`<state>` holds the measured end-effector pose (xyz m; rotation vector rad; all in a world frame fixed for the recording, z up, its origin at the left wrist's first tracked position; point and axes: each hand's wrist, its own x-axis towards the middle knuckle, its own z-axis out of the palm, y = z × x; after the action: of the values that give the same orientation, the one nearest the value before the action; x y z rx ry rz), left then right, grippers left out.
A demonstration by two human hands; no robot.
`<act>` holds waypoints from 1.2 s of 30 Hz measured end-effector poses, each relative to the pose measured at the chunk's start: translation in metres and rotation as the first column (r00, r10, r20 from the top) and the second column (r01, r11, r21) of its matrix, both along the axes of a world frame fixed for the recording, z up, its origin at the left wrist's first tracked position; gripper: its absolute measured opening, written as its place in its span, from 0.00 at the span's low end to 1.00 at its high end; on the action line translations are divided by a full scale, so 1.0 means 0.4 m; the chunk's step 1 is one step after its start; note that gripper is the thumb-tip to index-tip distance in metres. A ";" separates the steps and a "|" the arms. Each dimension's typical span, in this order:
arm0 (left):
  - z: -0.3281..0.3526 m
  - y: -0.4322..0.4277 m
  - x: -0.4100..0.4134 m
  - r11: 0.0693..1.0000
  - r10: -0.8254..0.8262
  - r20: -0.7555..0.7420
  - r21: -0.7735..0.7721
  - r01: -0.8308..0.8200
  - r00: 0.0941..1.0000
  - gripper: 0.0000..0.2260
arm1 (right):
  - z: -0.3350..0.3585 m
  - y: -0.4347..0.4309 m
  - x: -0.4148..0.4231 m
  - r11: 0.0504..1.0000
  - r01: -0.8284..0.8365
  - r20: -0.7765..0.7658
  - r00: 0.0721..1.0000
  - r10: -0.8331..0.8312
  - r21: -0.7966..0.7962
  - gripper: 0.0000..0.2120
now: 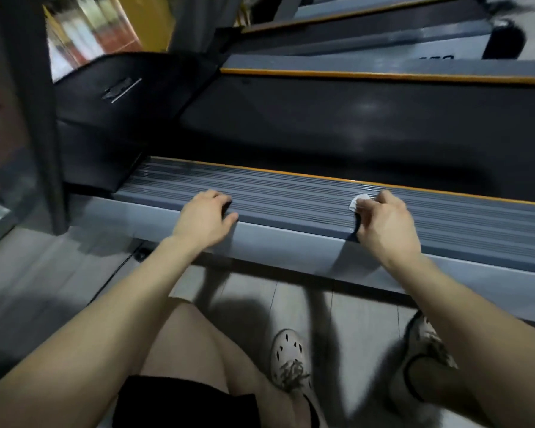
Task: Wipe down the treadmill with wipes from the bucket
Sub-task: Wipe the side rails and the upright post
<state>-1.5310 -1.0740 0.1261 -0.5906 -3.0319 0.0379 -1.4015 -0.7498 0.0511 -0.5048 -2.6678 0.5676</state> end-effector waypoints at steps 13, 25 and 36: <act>0.015 -0.029 0.005 0.995 -0.090 0.141 -0.036 0.096 0.986 0.32 | 0.015 -0.280 -0.106 0.835 -0.542 0.088 0.840 0.535 0.095 0.34; -0.066 -0.324 -0.051 0.971 0.138 0.103 0.183 -0.155 0.985 0.37 | 0.048 -0.436 -0.257 0.682 -0.698 0.161 0.715 0.680 0.219 0.44; -0.134 -0.442 -0.088 0.799 0.292 0.366 0.415 -0.436 0.884 0.48 | 0.104 -0.682 -0.420 0.550 -0.814 0.161 0.577 0.800 0.187 0.41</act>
<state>-1.5661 -1.2509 0.0724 0.0531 -3.1707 -0.8457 -1.5696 -1.0224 0.0929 0.8845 -2.8505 0.4274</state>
